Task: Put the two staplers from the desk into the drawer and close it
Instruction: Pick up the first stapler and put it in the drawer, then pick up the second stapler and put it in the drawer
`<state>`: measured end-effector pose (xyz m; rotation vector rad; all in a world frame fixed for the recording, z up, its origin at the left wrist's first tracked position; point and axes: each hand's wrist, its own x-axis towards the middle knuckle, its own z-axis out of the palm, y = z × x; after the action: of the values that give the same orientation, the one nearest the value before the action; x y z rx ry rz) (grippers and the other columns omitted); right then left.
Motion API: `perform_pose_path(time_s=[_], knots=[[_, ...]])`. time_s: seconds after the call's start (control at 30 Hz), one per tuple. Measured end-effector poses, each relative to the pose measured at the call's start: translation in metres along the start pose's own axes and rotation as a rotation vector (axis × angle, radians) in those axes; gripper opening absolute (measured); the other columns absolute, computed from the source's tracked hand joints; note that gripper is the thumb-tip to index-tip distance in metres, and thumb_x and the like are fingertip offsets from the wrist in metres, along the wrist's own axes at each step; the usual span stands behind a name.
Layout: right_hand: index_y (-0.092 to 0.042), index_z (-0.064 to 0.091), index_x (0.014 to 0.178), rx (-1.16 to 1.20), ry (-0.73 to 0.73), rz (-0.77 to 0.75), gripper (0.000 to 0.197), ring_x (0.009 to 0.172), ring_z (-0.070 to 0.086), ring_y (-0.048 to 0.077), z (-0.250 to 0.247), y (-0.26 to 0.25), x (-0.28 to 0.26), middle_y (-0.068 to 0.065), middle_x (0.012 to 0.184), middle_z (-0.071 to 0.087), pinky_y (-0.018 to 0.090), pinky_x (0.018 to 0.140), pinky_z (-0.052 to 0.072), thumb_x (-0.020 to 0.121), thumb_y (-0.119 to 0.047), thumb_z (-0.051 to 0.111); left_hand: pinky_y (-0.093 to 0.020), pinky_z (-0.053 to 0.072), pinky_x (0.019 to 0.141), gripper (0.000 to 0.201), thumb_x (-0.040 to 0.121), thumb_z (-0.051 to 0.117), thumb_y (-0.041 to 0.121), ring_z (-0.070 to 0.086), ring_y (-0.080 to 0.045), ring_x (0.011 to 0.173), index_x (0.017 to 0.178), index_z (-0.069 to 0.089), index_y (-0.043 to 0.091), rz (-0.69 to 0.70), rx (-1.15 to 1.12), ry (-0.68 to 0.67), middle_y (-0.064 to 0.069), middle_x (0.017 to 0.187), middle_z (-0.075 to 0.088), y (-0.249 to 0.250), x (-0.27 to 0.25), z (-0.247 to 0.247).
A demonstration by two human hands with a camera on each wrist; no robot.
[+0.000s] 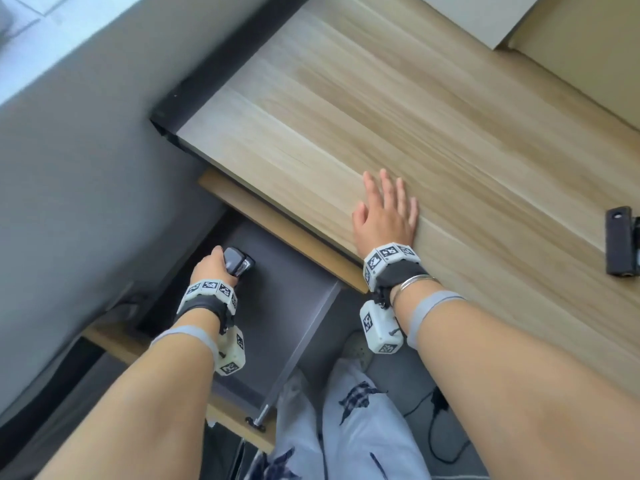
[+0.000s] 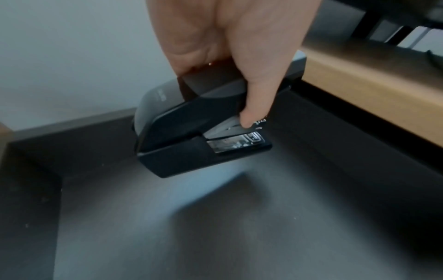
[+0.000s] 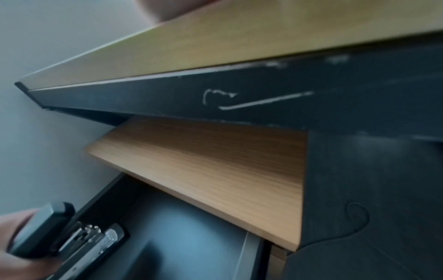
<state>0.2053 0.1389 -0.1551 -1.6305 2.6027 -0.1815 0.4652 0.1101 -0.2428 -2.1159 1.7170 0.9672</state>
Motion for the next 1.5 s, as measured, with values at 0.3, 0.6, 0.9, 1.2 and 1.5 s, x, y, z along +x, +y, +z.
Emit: perform_pose_path(time_s=[0.3, 0.6, 0.9, 1.2, 1.5], knots=[[-0.036, 0.035, 0.144, -0.005, 0.054, 0.004, 0.057, 0.146, 0.027, 0.022, 0.004, -0.002, 0.001, -0.006, 0.157, 0.031, 0.046, 0.118, 0.017, 0.087, -0.032, 0.04, -0.039, 0.049, 0.086, 0.055, 0.075, 0.069, 0.015, 0.06, -0.038, 0.109, 0.123, 0.044, 0.006, -0.106, -0.069, -0.039, -0.022, 0.114, 0.063, -0.004, 0.032, 0.027], [-0.037, 0.038, 0.143, -0.01, 0.075, 0.005, 0.057, 0.144, 0.032, 0.023, 0.007, -0.001, 0.002, -0.006, 0.155, 0.036, 0.046, 0.117, 0.02, 0.086, -0.033, 0.039, -0.043, 0.047, 0.096, 0.06, 0.075, 0.072, 0.012, 0.055, -0.04, 0.119, 0.127, 0.043, 0.002, -0.168, -0.1, -0.05, -0.024, 0.125, 0.058, -0.004, 0.041, 0.047], [-0.035, 0.041, 0.142, 0.053, 0.06, 0.011, 0.056, 0.144, 0.032, 0.024, 0.004, -0.001, 0.002, -0.004, 0.154, 0.037, 0.047, 0.117, 0.019, 0.086, -0.031, 0.042, -0.045, 0.041, 0.1, 0.063, 0.074, 0.074, 0.009, 0.047, -0.04, 0.123, 0.129, 0.044, 0.008, -0.137, -0.12, -0.025, -0.02, 0.134, 0.045, 0.002, 0.02, 0.028], [-0.033, 0.023, 0.149, 0.097, -0.27, -0.027, 0.058, 0.15, 0.01, 0.018, -0.028, 0.008, 0.008, -0.007, 0.162, 0.015, 0.042, 0.121, 0.007, 0.094, -0.027, 0.041, -0.038, 0.045, 0.098, 0.048, 0.081, 0.066, 0.022, 0.054, -0.034, 0.119, 0.125, 0.051, 0.01, 0.022, 0.087, -0.03, -0.015, 0.129, 0.053, 0.05, -0.049, -0.035], [-0.025, 0.03, 0.147, 0.131, -0.291, 0.078, 0.054, 0.145, 0.024, 0.022, -0.097, 0.056, 0.031, -0.001, 0.153, 0.036, 0.043, 0.118, 0.017, 0.094, -0.023, 0.041, -0.031, 0.046, 0.093, 0.034, 0.085, 0.061, 0.019, 0.06, -0.026, 0.114, 0.116, 0.06, 0.009, 0.297, 0.127, -0.08, -0.008, 0.122, 0.065, 0.178, -0.104, -0.108]])
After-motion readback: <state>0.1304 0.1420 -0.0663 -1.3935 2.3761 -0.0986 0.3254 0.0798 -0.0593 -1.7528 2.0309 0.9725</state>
